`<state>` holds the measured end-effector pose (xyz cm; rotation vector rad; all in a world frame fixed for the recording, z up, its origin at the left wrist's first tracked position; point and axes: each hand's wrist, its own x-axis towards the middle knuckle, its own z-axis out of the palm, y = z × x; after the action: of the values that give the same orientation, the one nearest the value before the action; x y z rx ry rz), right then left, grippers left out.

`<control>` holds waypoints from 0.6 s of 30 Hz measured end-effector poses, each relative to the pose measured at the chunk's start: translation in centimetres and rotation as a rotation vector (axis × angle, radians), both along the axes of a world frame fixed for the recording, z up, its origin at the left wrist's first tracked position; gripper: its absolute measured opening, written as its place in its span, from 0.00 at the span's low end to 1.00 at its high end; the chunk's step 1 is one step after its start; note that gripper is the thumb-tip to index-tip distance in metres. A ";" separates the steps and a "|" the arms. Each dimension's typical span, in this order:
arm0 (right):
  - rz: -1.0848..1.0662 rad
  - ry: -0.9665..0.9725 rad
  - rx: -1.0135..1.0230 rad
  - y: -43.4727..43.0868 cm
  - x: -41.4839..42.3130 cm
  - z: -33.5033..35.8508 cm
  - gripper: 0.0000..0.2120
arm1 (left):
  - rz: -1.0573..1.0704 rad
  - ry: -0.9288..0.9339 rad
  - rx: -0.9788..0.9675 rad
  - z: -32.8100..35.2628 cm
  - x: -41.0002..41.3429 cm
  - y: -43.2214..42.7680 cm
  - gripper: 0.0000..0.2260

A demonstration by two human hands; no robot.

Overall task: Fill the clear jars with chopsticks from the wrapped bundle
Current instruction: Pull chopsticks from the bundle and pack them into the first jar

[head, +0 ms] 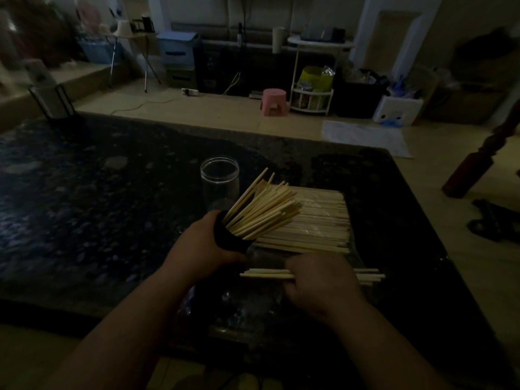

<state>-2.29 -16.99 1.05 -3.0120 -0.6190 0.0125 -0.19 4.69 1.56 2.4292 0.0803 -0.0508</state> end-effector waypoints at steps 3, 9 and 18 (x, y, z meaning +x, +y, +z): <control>0.052 -0.187 0.117 -0.2 -0.3 1.5 0.15 | 0.005 0.004 0.017 0.0 0.0 -0.2 0.41; 0.192 -0.608 0.419 -0.6 -0.1 3.0 0.17 | -0.015 0.009 0.044 -0.1 0.1 -0.3 0.39; -0.030 -0.648 0.430 -1.2 0.3 2.8 0.11 | -0.021 0.040 0.070 0.0 0.2 -0.1 0.43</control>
<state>-2.00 -18.21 3.83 -2.5621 -0.5203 -0.9880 0.04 4.56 1.53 2.4998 0.0762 -0.1082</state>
